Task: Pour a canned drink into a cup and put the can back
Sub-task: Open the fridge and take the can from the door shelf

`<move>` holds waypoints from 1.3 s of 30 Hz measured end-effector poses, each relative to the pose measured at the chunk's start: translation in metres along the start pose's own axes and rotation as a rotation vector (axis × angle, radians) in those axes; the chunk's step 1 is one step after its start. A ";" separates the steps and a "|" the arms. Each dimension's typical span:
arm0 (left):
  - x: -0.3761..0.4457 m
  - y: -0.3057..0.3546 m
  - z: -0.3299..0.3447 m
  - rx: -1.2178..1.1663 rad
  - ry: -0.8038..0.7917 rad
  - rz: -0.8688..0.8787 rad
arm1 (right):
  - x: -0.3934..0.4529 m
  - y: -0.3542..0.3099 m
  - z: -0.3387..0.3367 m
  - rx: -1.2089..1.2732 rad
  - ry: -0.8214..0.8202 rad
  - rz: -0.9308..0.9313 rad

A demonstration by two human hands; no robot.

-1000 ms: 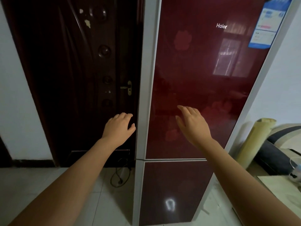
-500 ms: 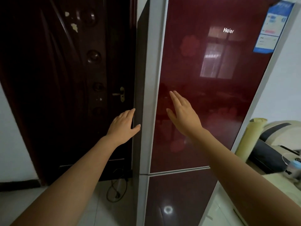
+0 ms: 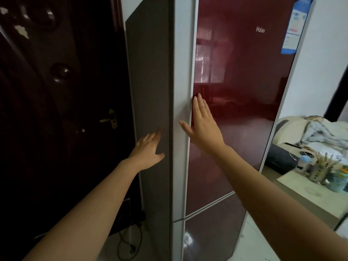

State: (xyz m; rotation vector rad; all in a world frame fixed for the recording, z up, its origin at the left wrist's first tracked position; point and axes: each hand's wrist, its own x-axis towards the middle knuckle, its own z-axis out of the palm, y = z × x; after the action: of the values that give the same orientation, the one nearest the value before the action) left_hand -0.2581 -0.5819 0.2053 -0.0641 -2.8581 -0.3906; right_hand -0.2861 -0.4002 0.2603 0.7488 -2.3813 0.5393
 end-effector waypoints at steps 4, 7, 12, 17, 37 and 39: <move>0.017 -0.013 0.003 -0.045 -0.020 0.044 | 0.006 -0.012 0.014 -0.022 0.013 0.076; 0.025 -0.016 0.009 -0.085 -0.029 0.073 | 0.009 -0.019 0.022 -0.042 0.051 0.124; 0.030 -0.014 0.016 -0.144 0.001 0.112 | 0.012 -0.028 0.032 -0.077 0.110 0.177; 0.034 -0.018 0.019 -0.148 -0.018 0.110 | 0.015 -0.034 0.041 -0.097 0.166 0.232; 0.037 -0.018 0.024 -0.198 -0.016 0.122 | 0.024 -0.045 0.053 0.042 0.242 0.345; 0.037 -0.019 0.025 -0.200 -0.018 0.109 | 0.024 -0.046 0.054 0.053 0.250 0.341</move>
State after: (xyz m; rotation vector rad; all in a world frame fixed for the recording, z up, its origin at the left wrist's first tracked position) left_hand -0.3016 -0.5930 0.1872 -0.2598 -2.8080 -0.6544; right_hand -0.2955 -0.4726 0.2444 0.2741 -2.2731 0.7887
